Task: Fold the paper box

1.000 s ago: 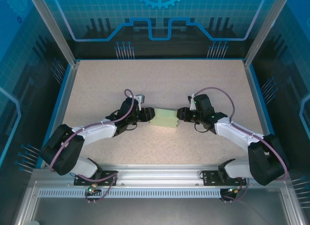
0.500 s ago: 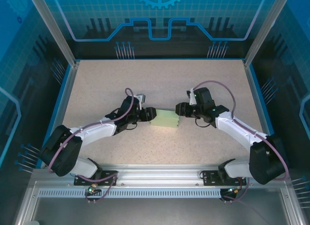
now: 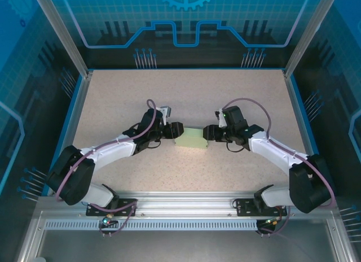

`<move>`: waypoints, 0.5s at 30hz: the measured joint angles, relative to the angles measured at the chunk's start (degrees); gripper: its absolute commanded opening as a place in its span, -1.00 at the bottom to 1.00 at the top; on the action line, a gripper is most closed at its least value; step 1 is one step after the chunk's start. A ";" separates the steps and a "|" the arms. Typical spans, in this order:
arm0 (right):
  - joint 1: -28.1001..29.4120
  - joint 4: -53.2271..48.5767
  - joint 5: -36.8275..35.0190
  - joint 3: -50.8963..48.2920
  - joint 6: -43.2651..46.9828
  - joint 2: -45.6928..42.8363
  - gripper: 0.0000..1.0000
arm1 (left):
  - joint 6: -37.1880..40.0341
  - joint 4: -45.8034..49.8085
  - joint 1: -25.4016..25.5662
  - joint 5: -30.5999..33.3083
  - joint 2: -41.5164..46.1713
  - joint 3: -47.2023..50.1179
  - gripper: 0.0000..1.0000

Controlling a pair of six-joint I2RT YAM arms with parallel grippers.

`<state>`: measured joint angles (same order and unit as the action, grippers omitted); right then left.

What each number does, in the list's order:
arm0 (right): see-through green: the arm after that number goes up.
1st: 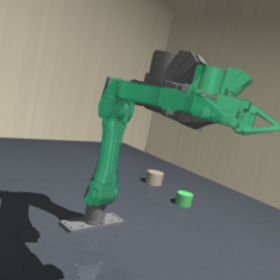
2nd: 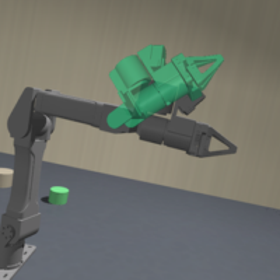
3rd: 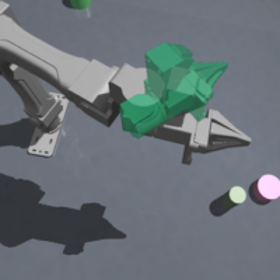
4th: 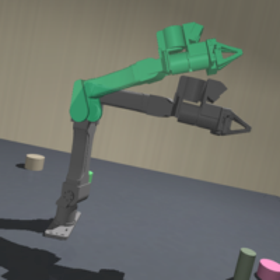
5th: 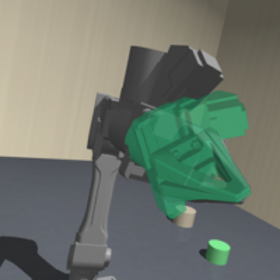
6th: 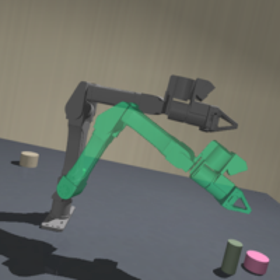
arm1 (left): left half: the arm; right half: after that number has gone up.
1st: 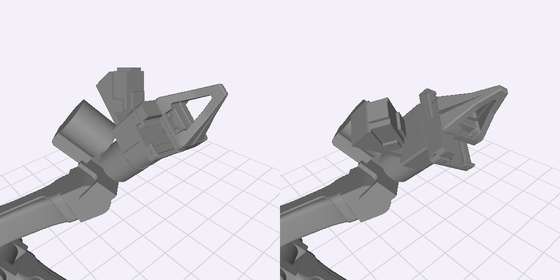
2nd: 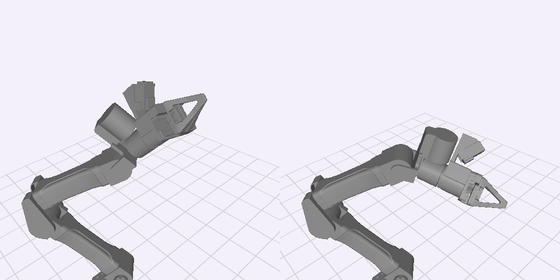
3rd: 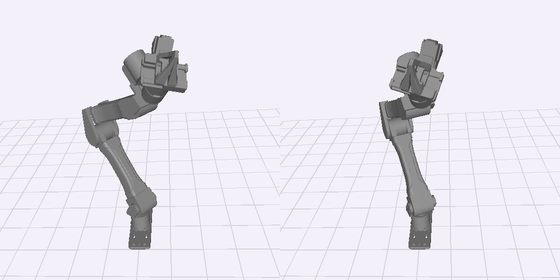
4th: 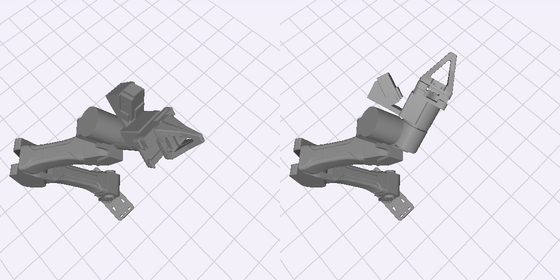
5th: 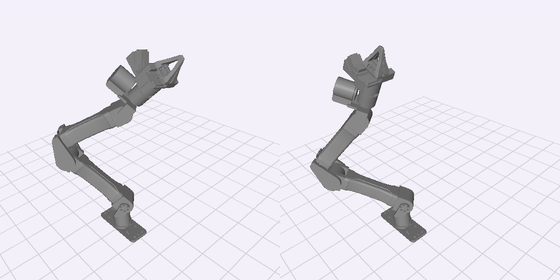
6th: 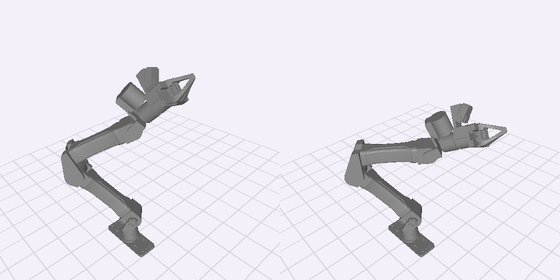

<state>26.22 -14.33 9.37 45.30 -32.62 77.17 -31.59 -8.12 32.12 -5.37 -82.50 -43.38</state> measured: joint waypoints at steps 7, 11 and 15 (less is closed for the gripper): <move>0.52 1.97 0.39 0.46 -0.68 1.55 -0.04 | -0.13 -0.09 -0.31 -0.98 -0.79 0.02 0.00; 0.46 2.05 0.55 2.36 -0.79 3.15 -0.17 | -0.50 -0.31 -0.46 -1.57 -1.05 -0.04 -0.02; 0.24 1.62 0.42 4.61 -0.76 4.90 -0.23 | -1.01 -0.07 -1.14 -1.46 -2.10 -1.31 -0.04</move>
<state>26.46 -12.71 9.78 49.91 -33.39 82.06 -32.60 -8.19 30.98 -6.83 -84.60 -44.69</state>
